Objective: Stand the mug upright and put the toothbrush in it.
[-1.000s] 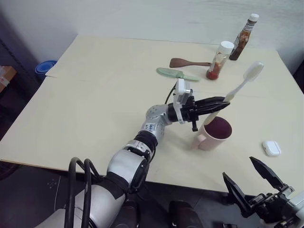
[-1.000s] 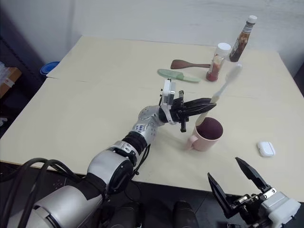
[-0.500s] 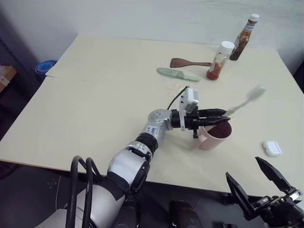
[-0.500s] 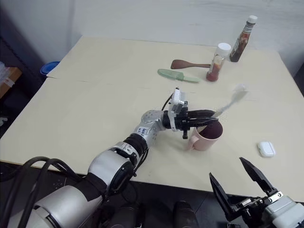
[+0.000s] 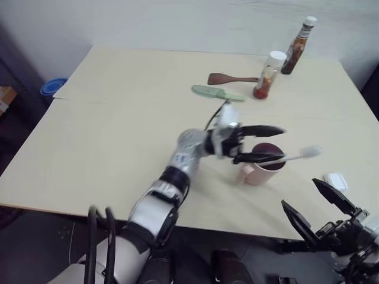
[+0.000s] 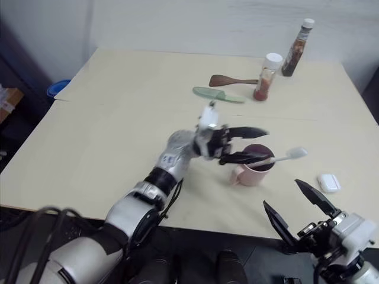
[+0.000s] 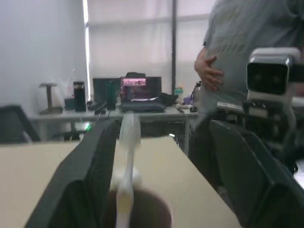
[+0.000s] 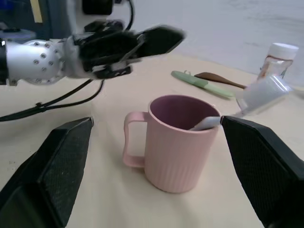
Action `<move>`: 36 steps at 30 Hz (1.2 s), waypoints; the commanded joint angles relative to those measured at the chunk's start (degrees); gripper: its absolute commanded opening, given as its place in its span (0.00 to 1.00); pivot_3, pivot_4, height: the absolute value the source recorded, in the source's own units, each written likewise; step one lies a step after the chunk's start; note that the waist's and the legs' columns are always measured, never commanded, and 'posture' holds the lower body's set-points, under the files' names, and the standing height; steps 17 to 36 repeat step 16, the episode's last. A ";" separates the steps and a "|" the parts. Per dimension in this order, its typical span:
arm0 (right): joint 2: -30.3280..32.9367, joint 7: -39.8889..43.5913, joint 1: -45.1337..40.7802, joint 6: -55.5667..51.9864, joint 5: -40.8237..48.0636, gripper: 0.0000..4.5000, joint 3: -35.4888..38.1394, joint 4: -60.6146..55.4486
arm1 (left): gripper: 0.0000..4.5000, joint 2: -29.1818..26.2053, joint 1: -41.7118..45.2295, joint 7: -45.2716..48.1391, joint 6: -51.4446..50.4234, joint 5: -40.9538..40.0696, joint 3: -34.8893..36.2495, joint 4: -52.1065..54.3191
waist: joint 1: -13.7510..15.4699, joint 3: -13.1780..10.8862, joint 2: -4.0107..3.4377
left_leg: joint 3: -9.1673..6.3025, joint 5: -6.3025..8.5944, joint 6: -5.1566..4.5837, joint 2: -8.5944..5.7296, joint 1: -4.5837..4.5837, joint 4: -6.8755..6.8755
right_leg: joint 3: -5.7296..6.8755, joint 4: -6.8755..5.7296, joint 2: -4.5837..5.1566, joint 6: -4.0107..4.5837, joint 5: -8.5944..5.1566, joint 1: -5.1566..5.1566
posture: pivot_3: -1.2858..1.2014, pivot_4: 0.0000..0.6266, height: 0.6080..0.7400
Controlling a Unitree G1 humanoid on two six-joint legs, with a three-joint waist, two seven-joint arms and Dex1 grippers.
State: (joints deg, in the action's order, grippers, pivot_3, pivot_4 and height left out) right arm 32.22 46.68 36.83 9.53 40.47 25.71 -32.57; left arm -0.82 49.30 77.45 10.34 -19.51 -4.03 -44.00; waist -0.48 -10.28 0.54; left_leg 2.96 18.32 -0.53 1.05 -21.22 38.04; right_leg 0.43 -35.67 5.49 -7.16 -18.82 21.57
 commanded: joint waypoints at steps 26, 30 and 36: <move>6.84 21.55 -13.56 -1.07 -3.35 1.00 -0.10 20.86 | 1.00 -37.15 -35.39 -12.11 -2.68 3.12 12.22 34.28 | 1.33 0.03 -0.05 | -0.63 0.04 0.01 -0.23 -0.15 -0.02 | 0.15 0.15 1.06 0.17 -0.05 -0.20 | 0.52 0.24 1.00; 6.84 21.55 -13.56 -1.07 -3.35 1.00 -0.10 20.86 | 1.00 -37.15 -35.39 -12.11 -2.68 3.12 12.22 34.28 | 1.33 0.03 -0.05 | -0.63 0.04 0.01 -0.23 -0.15 -0.02 | 0.15 0.15 1.06 0.17 -0.05 -0.20 | 0.52 0.24 1.00; 6.84 21.55 -13.56 -1.07 -3.35 1.00 -0.10 20.86 | 1.00 -37.15 -35.39 -12.11 -2.68 3.12 12.22 34.28 | 1.33 0.03 -0.05 | -0.63 0.04 0.01 -0.23 -0.15 -0.02 | 0.15 0.15 1.06 0.17 -0.05 -0.20 | 0.52 0.24 1.00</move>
